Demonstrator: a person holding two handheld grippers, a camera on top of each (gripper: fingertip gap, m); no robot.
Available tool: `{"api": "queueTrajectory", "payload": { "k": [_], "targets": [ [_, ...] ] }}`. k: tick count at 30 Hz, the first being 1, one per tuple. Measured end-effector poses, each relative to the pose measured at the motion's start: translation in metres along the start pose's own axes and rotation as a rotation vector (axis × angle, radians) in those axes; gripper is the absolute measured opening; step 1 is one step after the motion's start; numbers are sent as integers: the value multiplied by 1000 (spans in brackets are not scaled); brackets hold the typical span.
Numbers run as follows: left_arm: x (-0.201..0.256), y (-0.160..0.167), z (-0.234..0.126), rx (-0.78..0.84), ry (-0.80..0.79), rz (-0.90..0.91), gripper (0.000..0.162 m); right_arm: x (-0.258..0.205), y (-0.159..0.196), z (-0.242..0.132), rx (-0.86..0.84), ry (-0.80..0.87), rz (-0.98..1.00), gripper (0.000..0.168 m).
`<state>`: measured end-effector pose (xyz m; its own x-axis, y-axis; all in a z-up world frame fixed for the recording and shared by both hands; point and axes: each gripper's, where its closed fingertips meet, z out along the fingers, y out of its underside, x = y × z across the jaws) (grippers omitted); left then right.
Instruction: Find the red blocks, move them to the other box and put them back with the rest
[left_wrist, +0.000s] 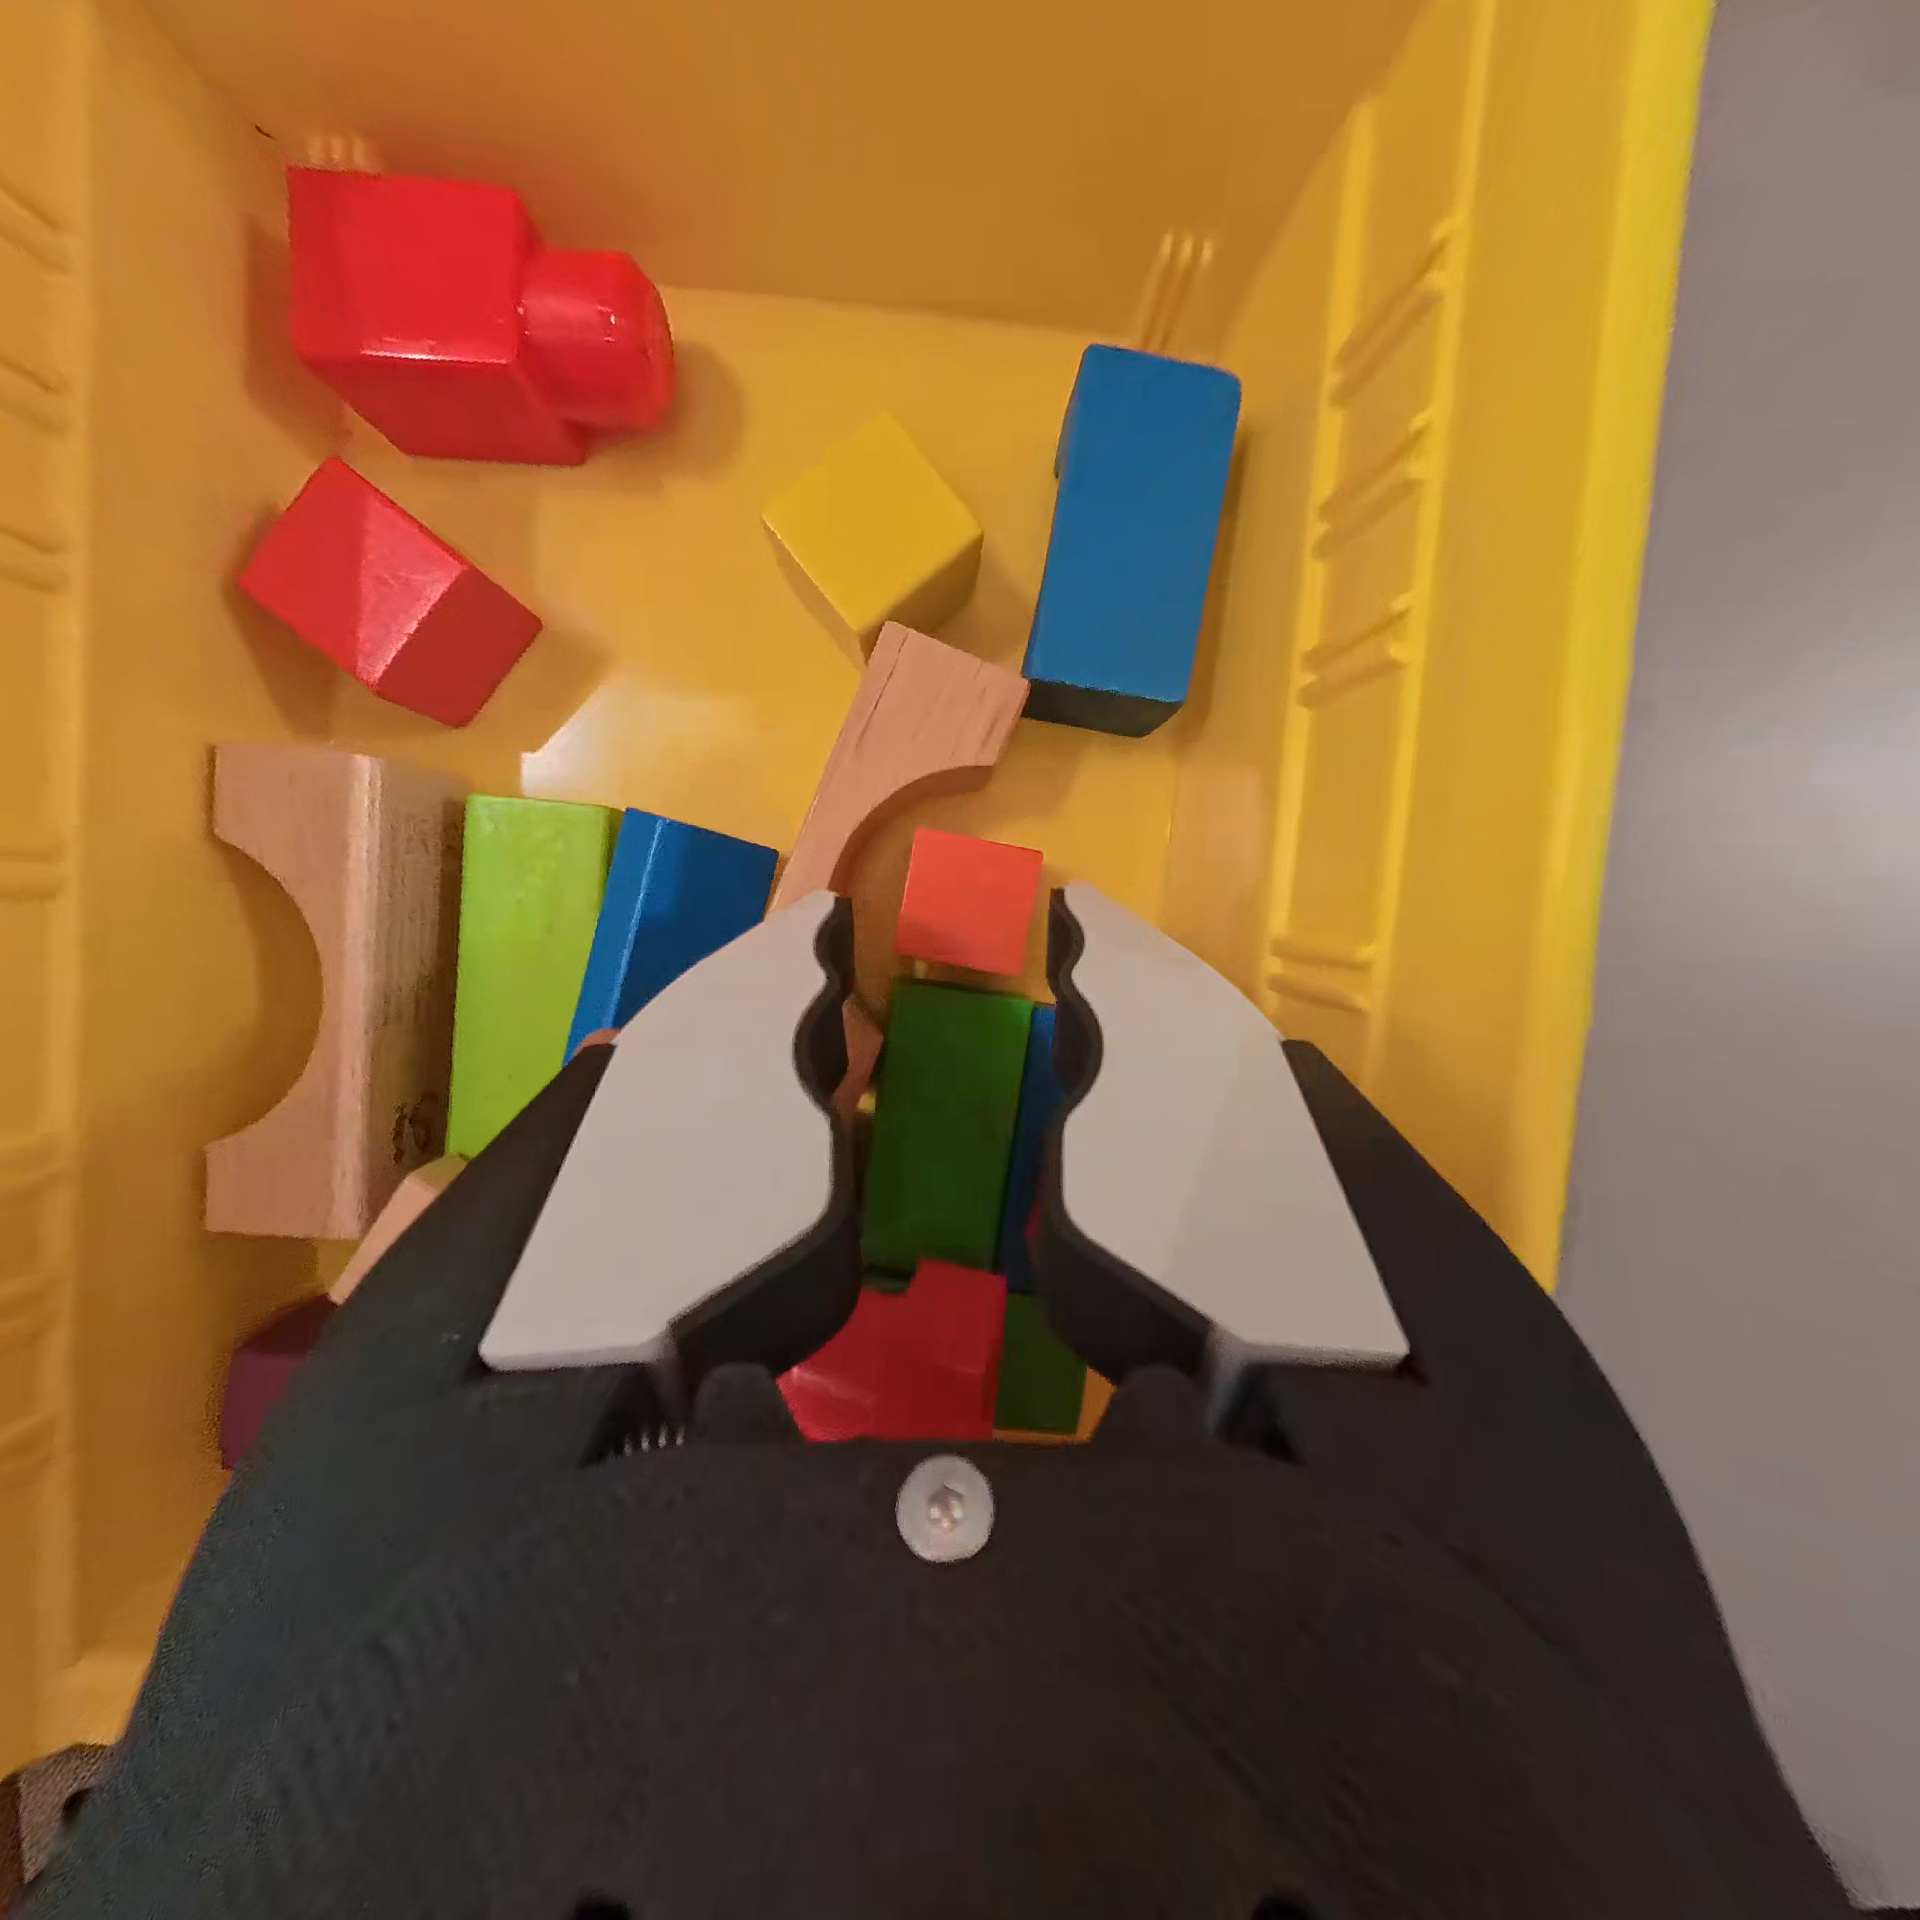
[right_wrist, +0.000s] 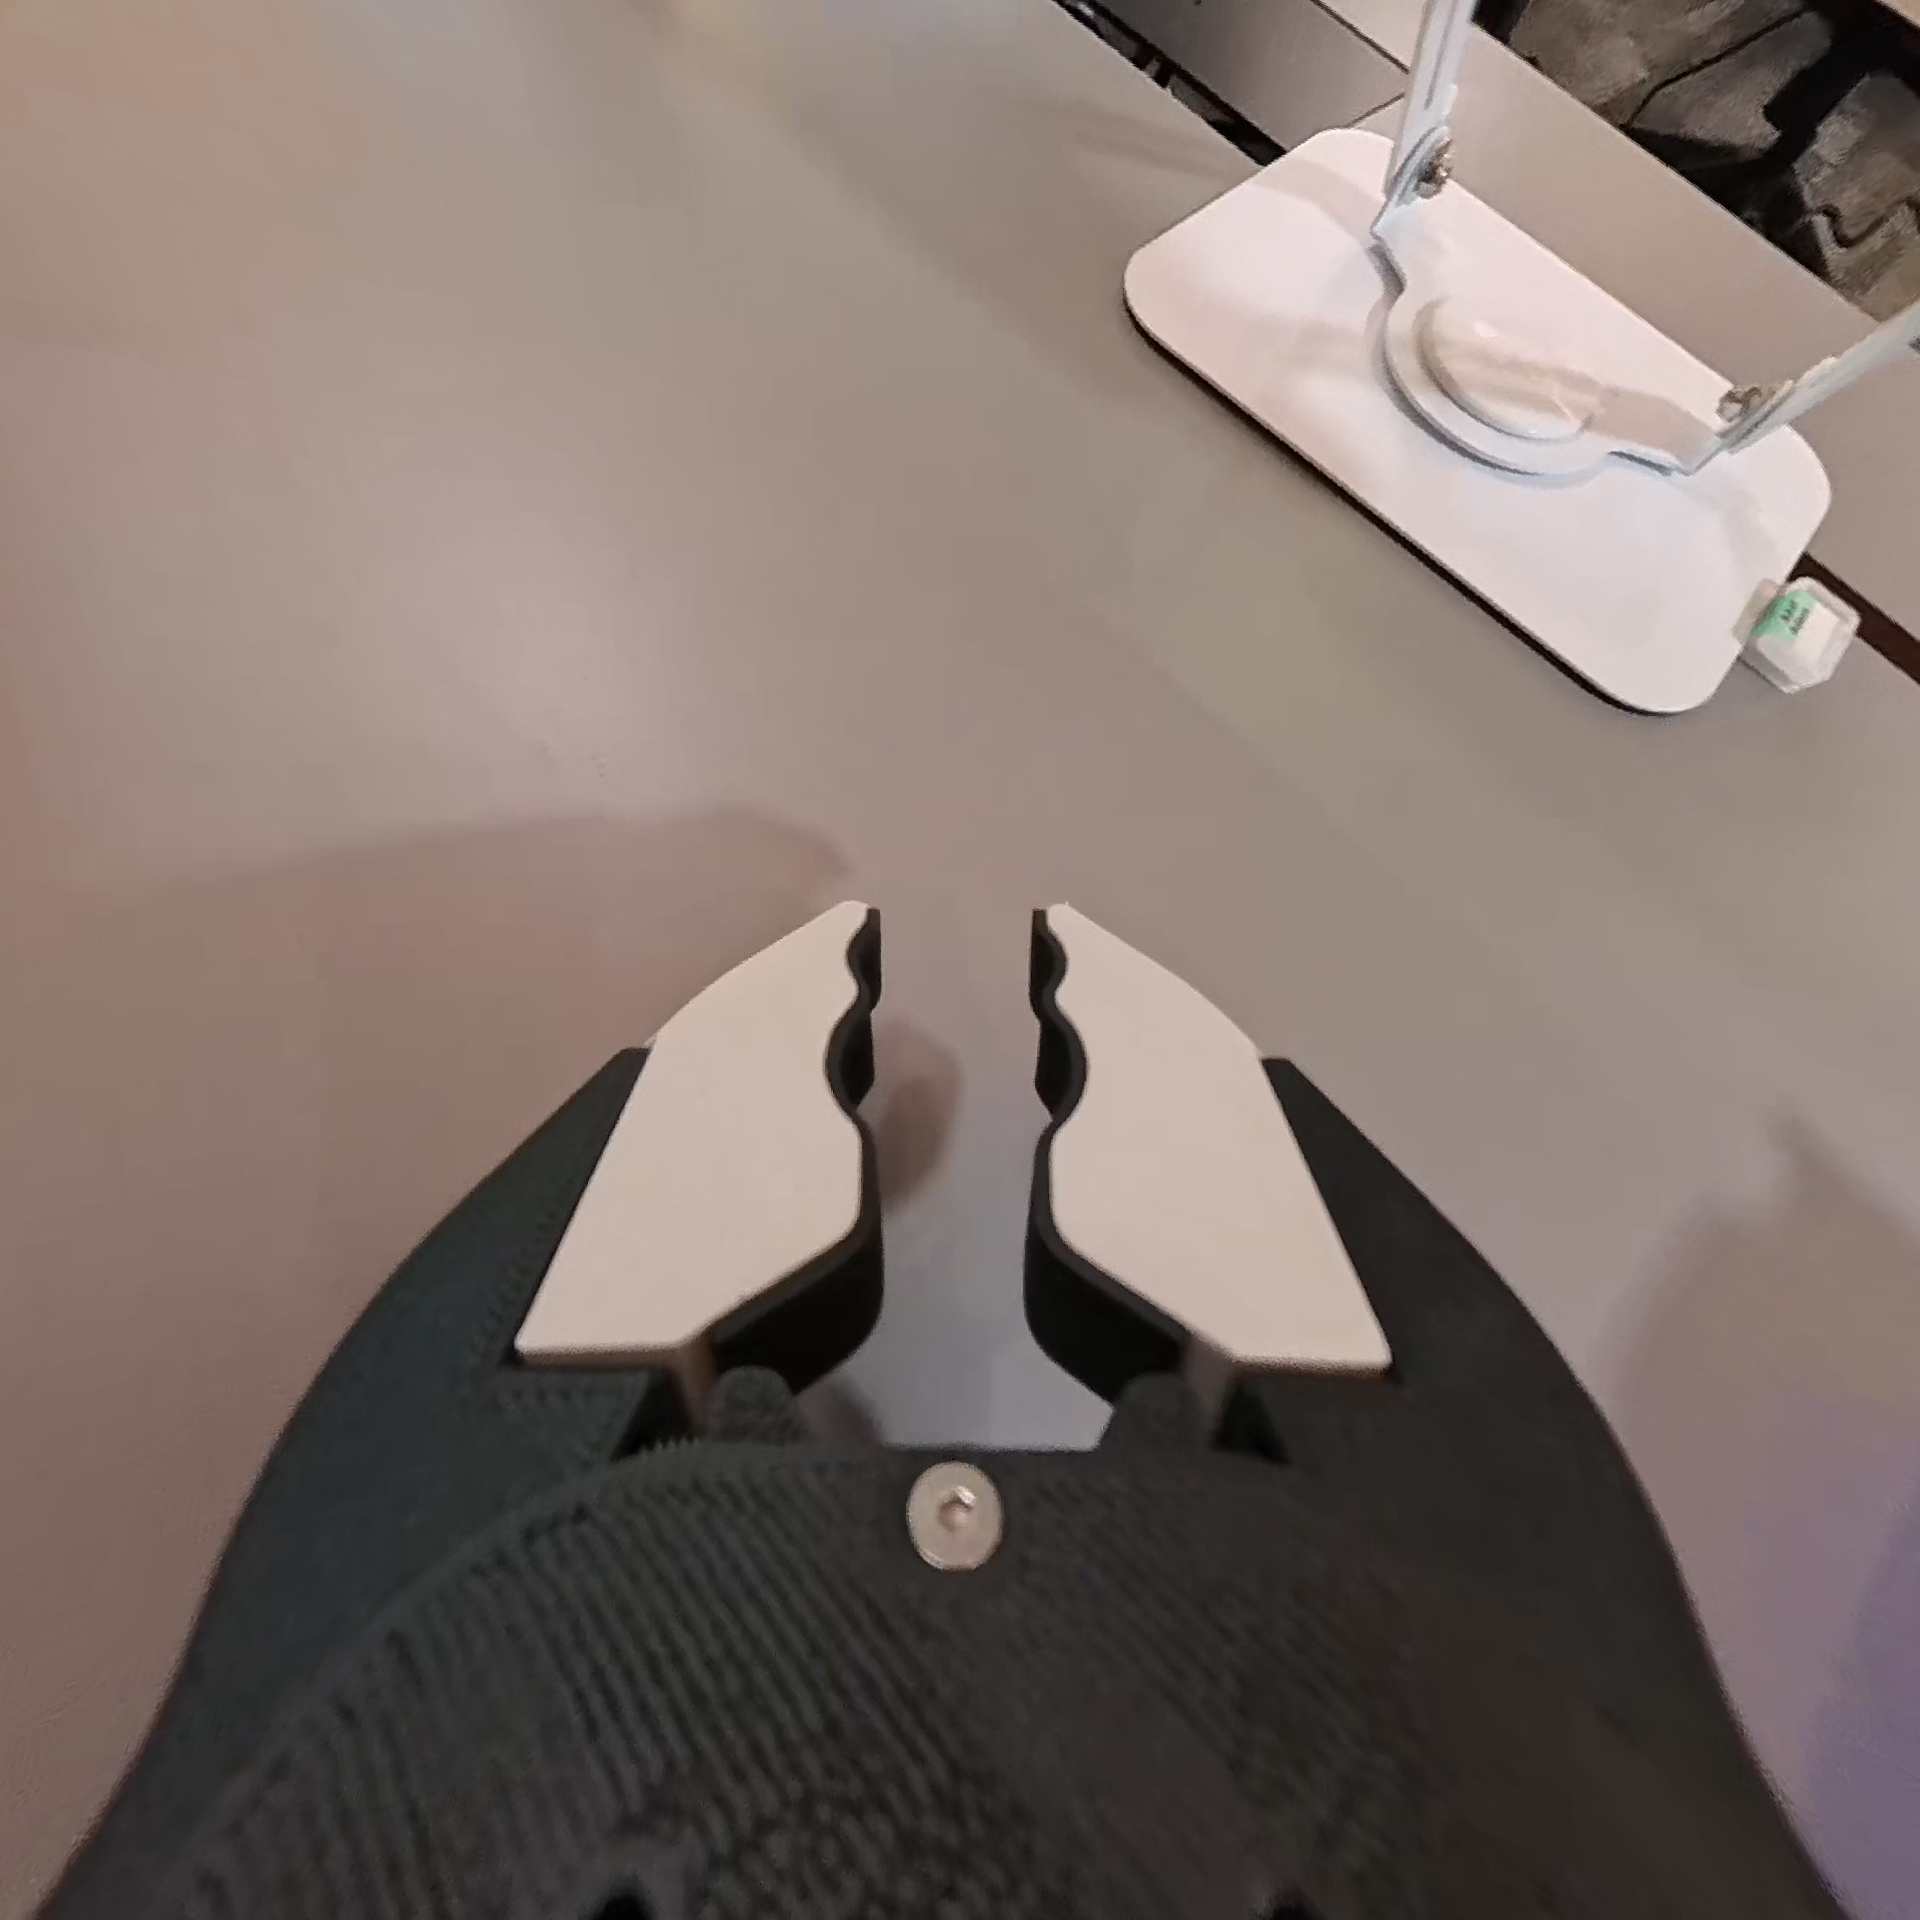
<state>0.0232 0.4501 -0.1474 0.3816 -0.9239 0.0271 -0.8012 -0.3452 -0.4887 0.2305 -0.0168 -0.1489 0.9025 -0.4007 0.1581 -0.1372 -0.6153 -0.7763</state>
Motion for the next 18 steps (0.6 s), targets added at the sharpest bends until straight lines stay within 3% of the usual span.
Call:
{"api": "queueTrajectory", "payload": {
  "k": [10,18],
  "targets": [
    [-3,-1,15,-96,-37,73,27,13,12,-13,-3,40,45,28],
    [-9,-51,-48,170,11,-11,27,15,15,-14,-8,41,57,27]
  ]
}}
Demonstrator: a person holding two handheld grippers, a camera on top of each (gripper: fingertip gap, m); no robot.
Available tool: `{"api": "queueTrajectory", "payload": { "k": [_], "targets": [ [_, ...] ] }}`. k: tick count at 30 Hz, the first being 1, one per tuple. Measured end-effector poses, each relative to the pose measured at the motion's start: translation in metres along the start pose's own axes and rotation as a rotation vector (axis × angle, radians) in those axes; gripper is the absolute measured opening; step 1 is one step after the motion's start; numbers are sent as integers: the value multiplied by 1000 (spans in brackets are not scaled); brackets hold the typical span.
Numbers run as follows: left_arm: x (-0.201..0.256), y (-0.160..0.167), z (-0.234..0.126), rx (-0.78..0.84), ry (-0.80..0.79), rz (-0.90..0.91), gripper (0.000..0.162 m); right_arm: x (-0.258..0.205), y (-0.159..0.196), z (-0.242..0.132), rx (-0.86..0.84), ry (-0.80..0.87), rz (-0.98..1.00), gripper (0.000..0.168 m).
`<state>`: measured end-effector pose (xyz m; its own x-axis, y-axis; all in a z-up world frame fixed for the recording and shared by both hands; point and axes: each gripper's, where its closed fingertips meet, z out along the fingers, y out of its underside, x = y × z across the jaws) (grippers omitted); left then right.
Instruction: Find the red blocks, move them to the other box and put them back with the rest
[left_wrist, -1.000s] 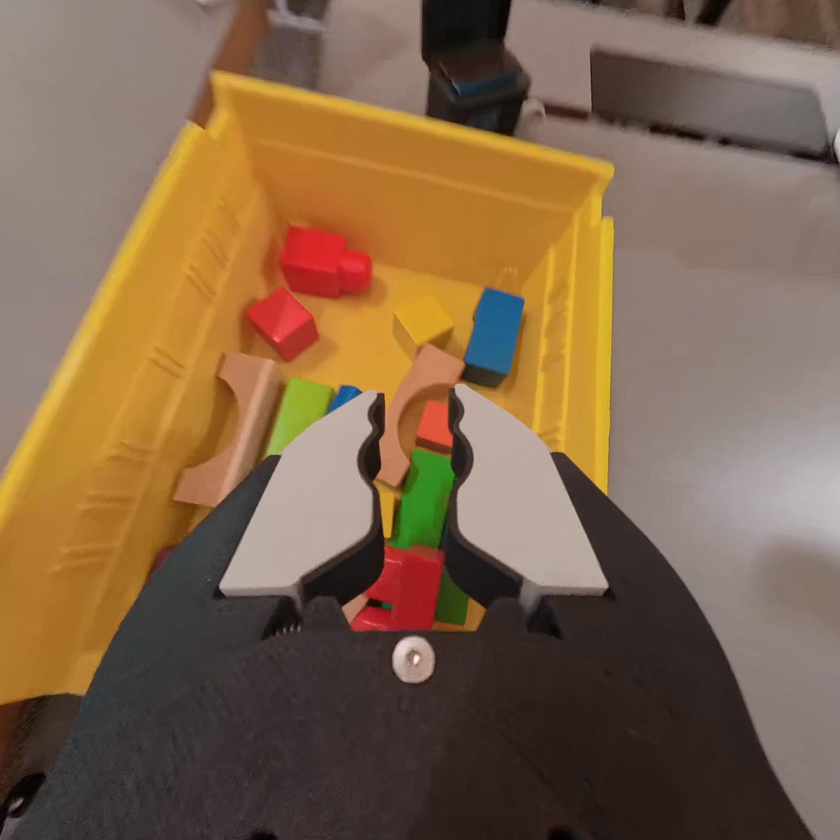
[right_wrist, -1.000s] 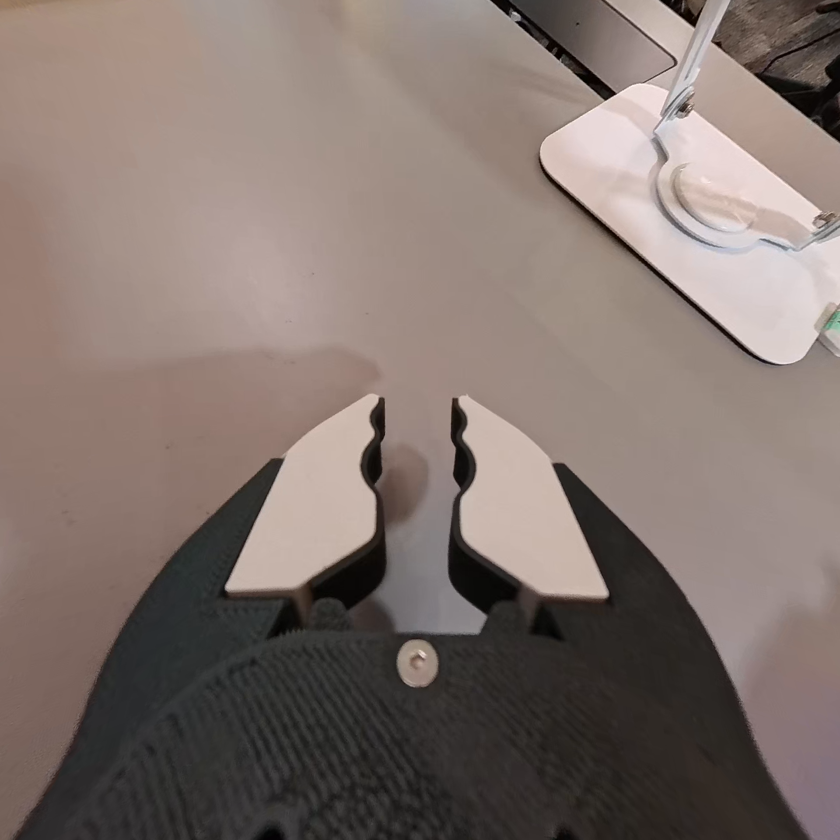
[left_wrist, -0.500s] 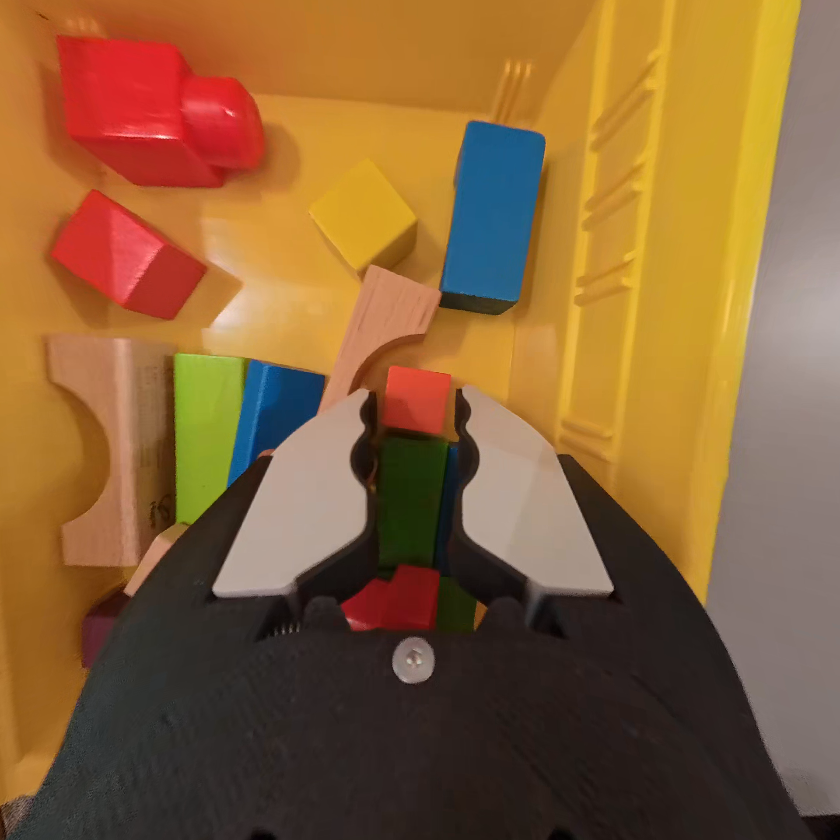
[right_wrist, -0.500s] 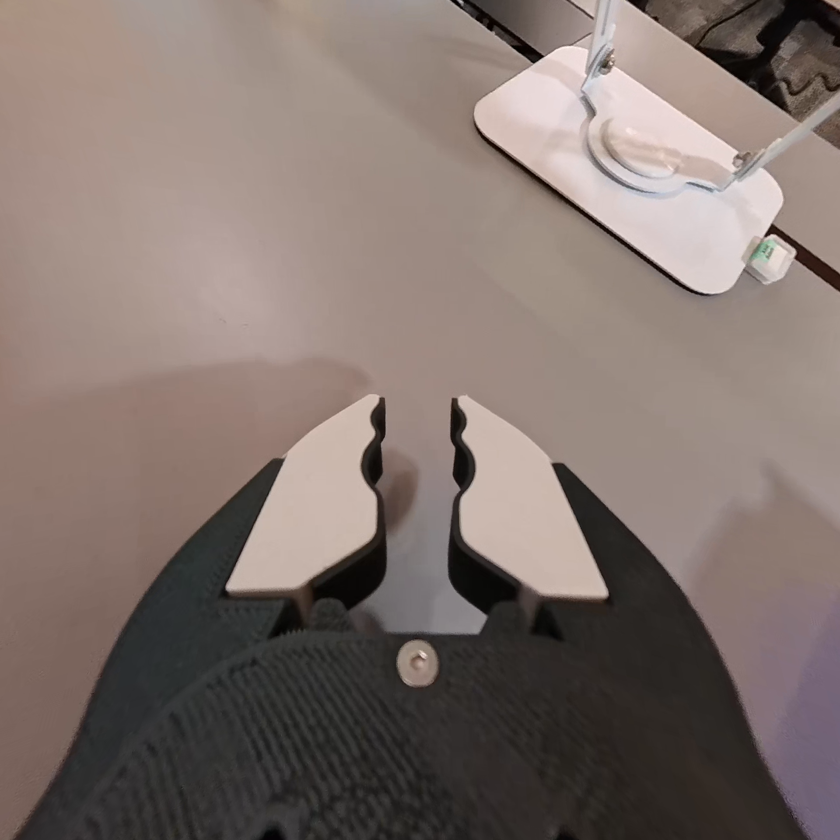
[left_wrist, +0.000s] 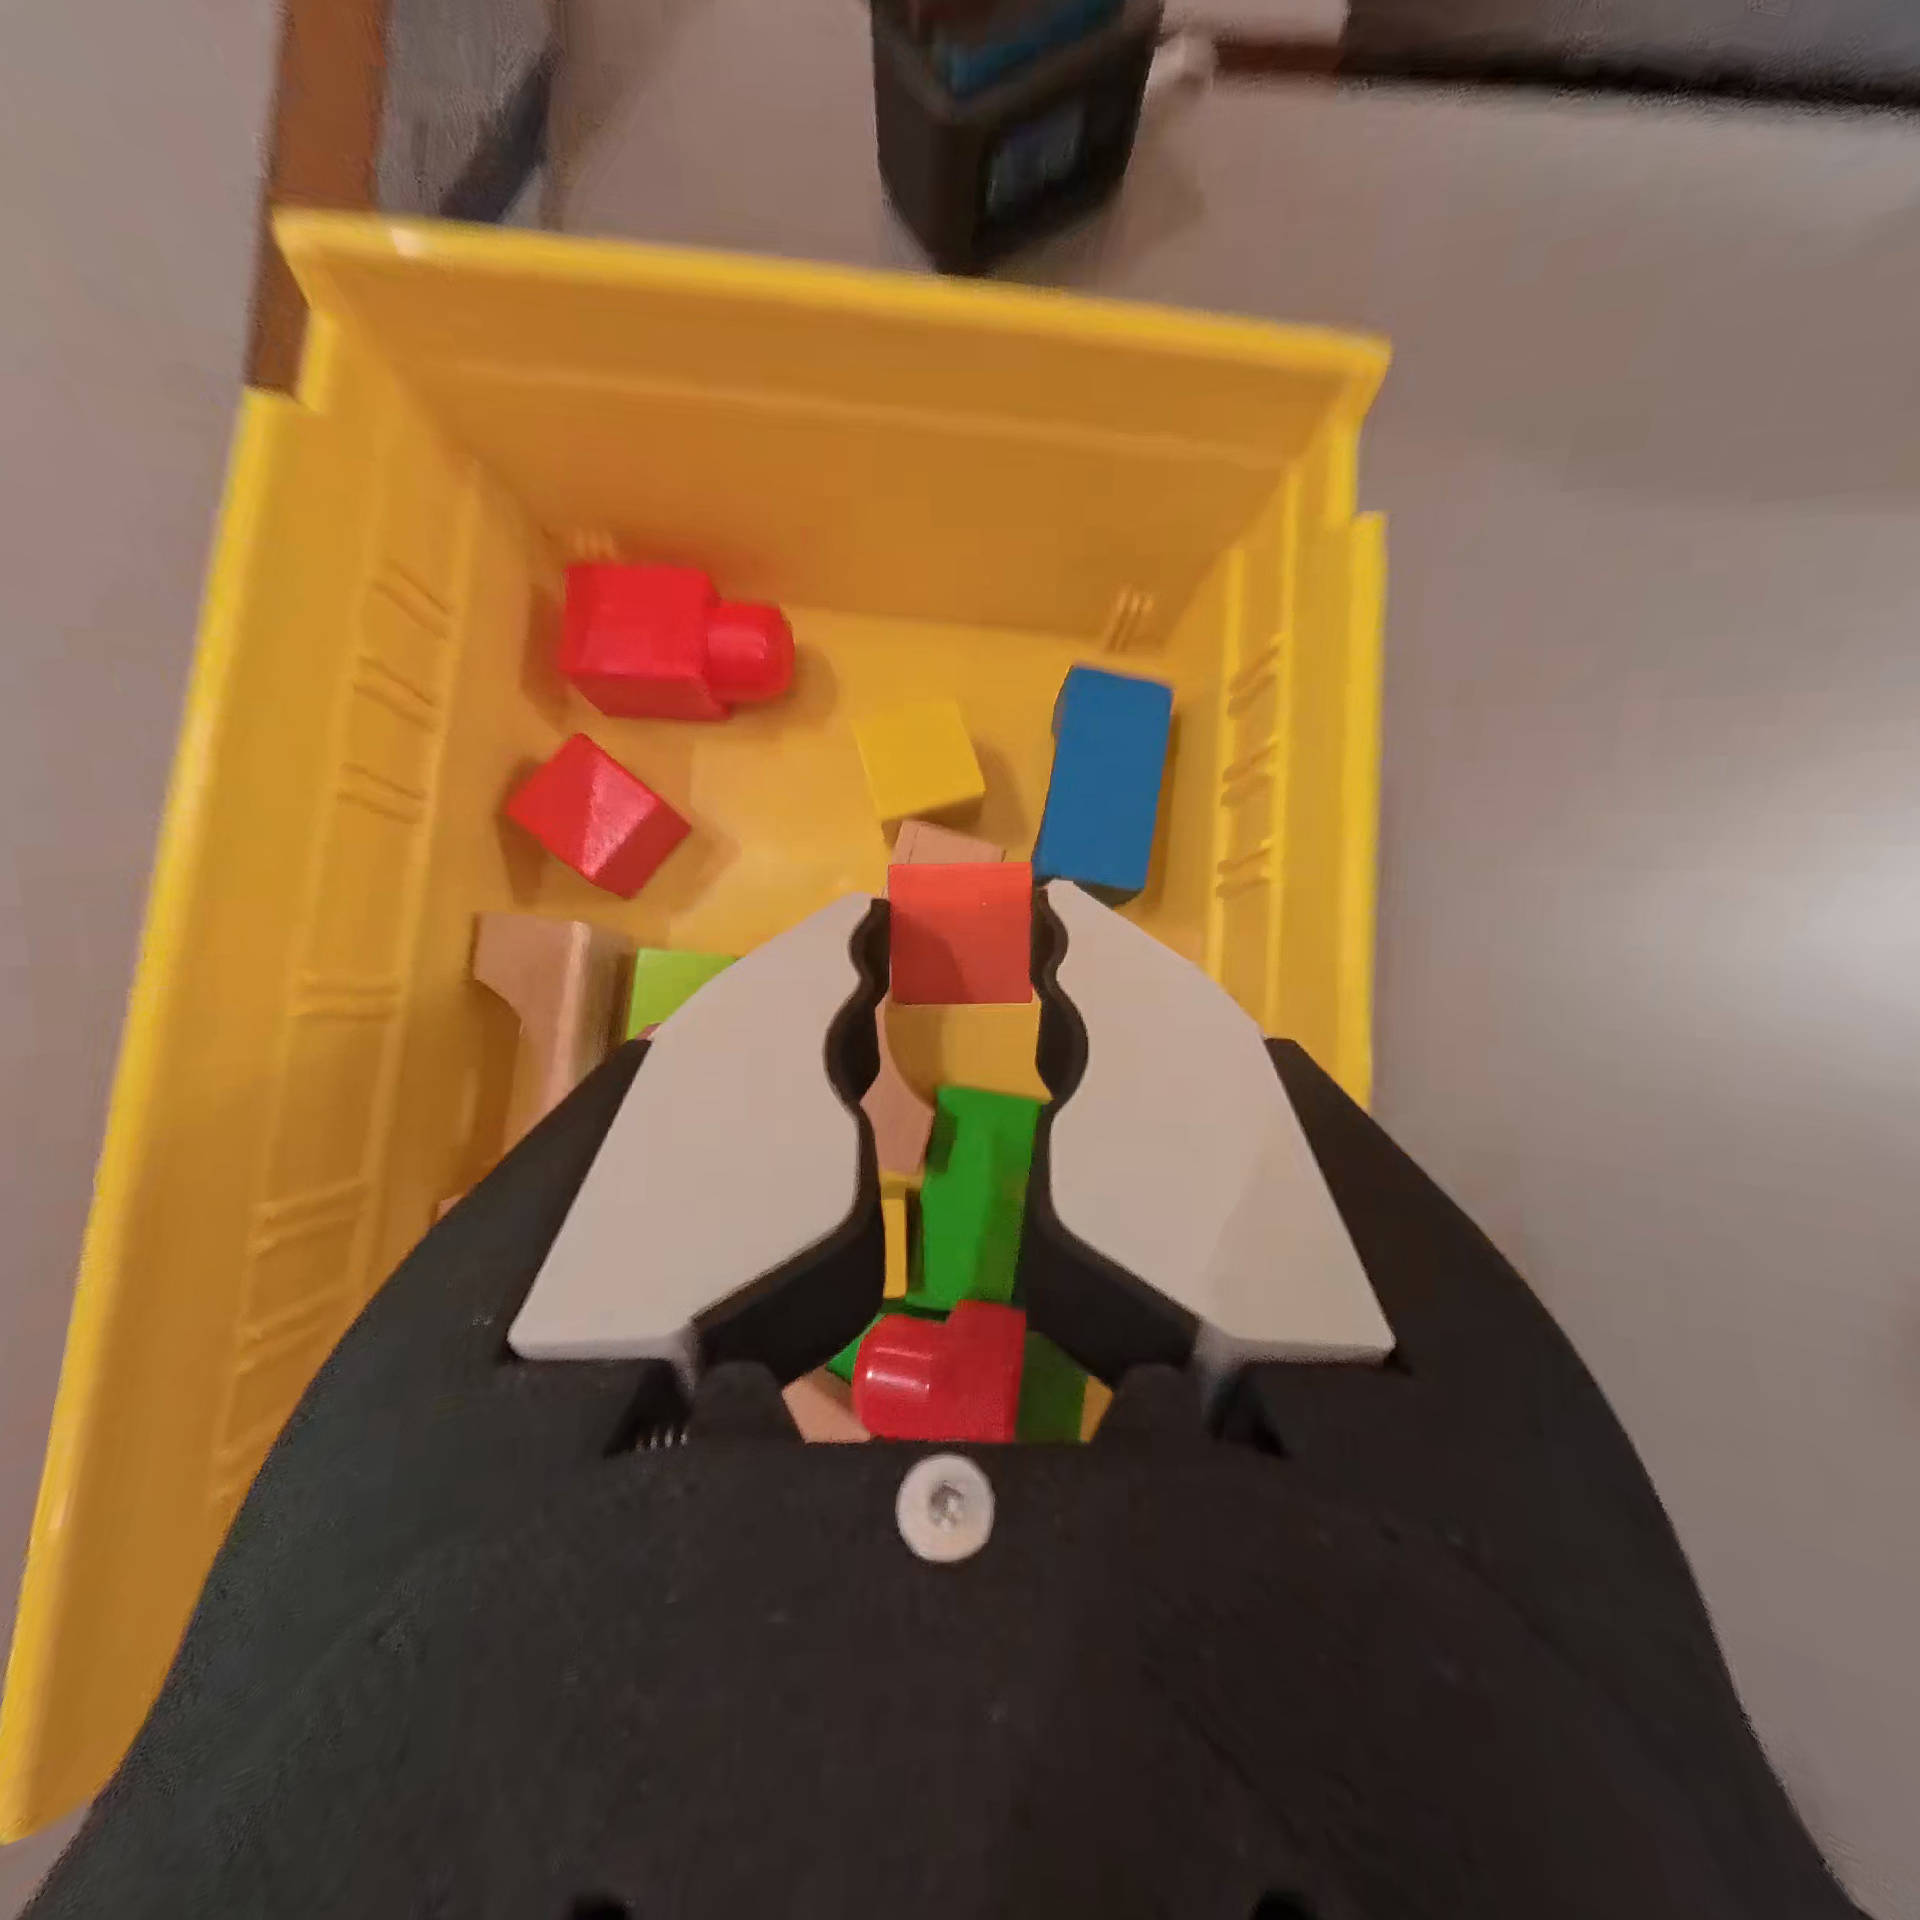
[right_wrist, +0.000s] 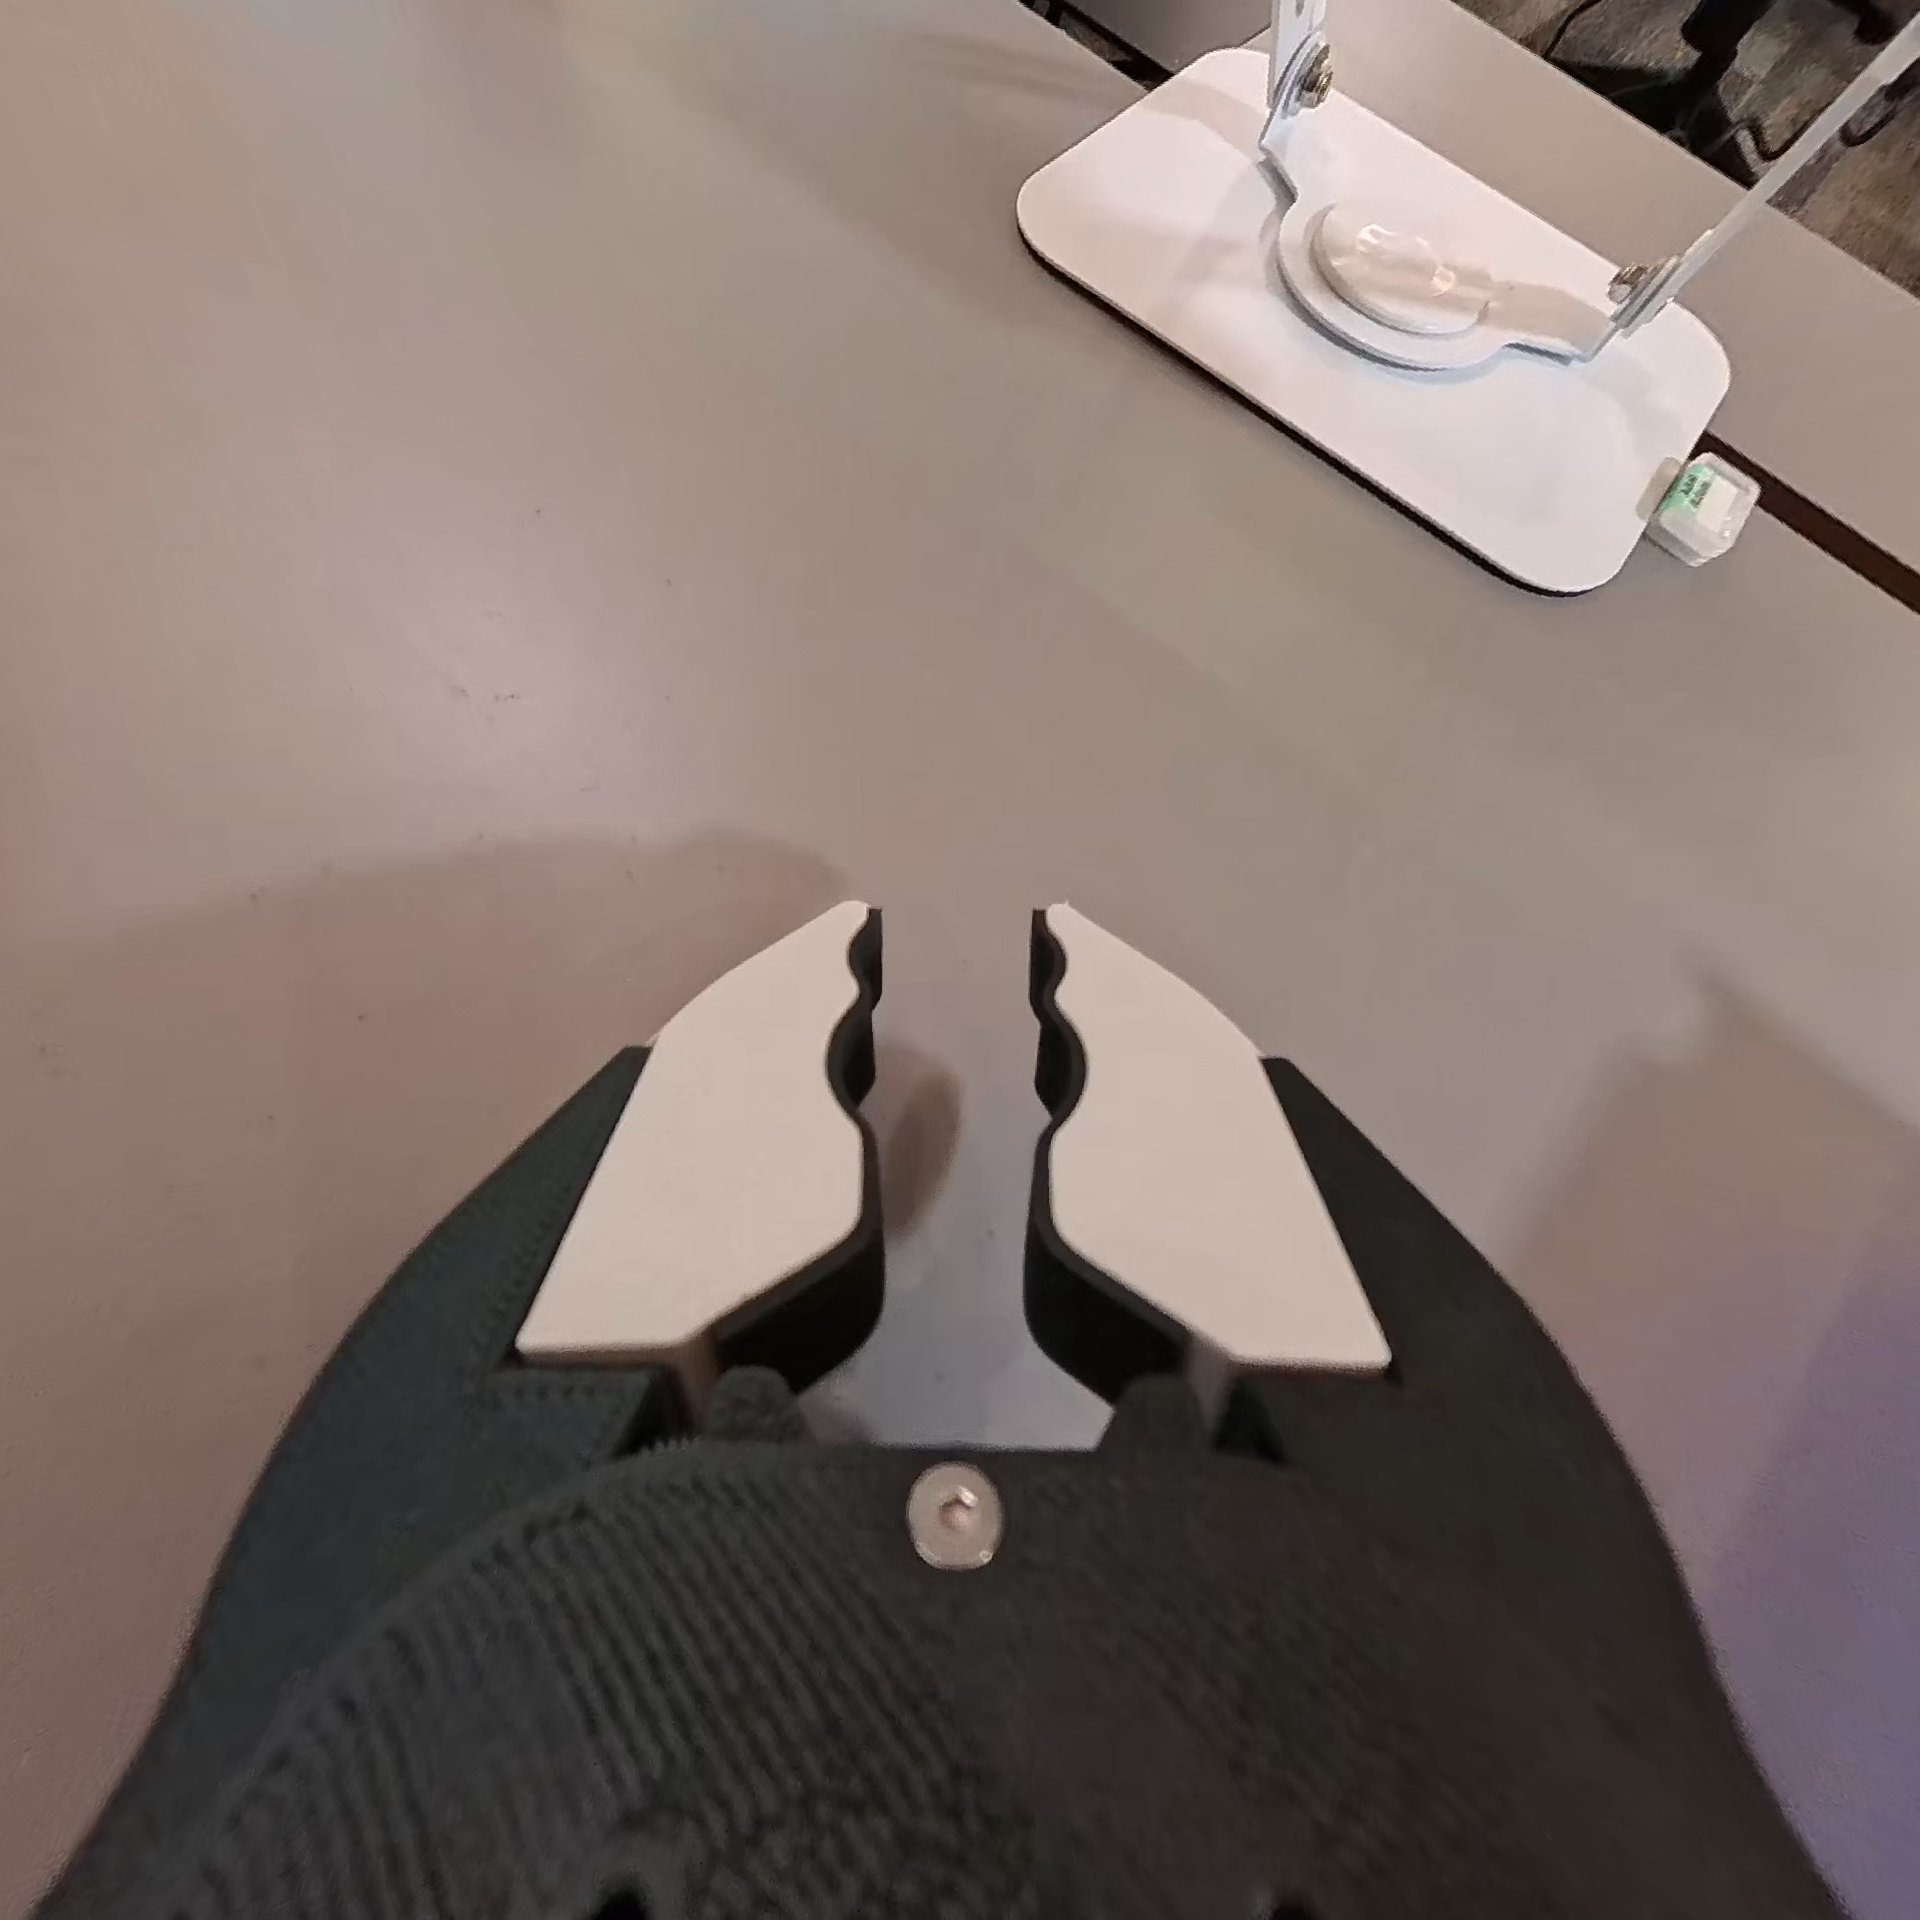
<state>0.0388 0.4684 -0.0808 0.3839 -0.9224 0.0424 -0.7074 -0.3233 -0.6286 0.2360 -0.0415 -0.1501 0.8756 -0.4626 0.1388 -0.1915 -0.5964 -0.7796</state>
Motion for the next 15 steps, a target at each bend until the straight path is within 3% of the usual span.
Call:
{"api": "queueTrajectory", "payload": {
  "k": [4,8,11,15],
  "targets": [
    [23,-34,-33,195,124,-31,26,-4,0,3,-6,-11,-9,28],
    [77,-61,-64,327,336,-22,26,-8,-5,4,7,-14,-34,27],
    [141,-72,-82,392,562,-2,26,-12,-12,2,42,-23,-35,27],
    [253,-63,-90,386,919,34,26,-25,-36,-9,146,-62,-23,30]
  ]
}}
